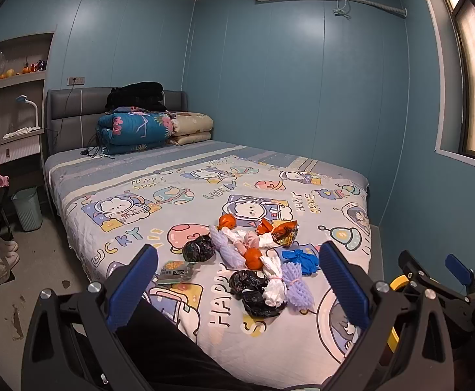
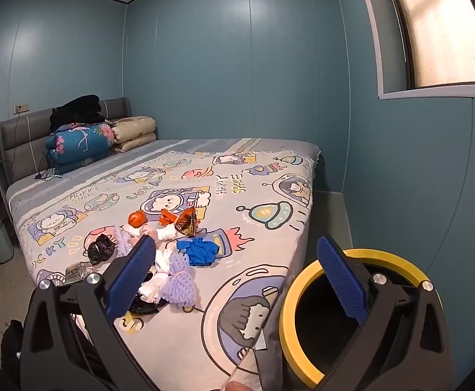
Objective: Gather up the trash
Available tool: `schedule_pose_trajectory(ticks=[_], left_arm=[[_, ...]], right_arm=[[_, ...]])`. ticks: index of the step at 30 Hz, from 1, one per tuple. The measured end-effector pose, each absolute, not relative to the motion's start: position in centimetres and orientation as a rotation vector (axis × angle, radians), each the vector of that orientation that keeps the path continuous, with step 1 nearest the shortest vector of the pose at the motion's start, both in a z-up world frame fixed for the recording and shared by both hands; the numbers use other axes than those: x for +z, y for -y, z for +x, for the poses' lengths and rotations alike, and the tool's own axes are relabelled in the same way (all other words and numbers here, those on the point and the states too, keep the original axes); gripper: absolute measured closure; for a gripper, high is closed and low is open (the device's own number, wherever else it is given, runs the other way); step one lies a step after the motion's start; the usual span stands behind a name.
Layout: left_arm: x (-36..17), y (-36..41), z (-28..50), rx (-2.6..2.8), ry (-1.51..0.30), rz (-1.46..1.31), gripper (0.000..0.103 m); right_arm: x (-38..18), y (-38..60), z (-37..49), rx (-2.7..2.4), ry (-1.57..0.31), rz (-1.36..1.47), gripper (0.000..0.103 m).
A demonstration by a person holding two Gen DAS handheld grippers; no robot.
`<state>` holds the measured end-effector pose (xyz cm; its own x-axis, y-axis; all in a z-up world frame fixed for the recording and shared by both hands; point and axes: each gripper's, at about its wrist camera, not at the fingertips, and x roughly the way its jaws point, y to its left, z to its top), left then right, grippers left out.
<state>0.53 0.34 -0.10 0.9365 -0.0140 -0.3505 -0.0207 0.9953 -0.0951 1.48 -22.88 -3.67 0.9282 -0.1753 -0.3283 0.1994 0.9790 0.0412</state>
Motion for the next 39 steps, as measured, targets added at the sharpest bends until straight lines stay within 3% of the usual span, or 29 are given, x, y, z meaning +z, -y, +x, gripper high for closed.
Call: schedule_pose_trajectory(ticks=[39], left_arm=[[-0.31,-0.70,0.75,-0.001,-0.370,-0.103,0.007]], right_arm=[[-4.36,23.12,2.12,-0.186,-0.351,0.071,0.008]])
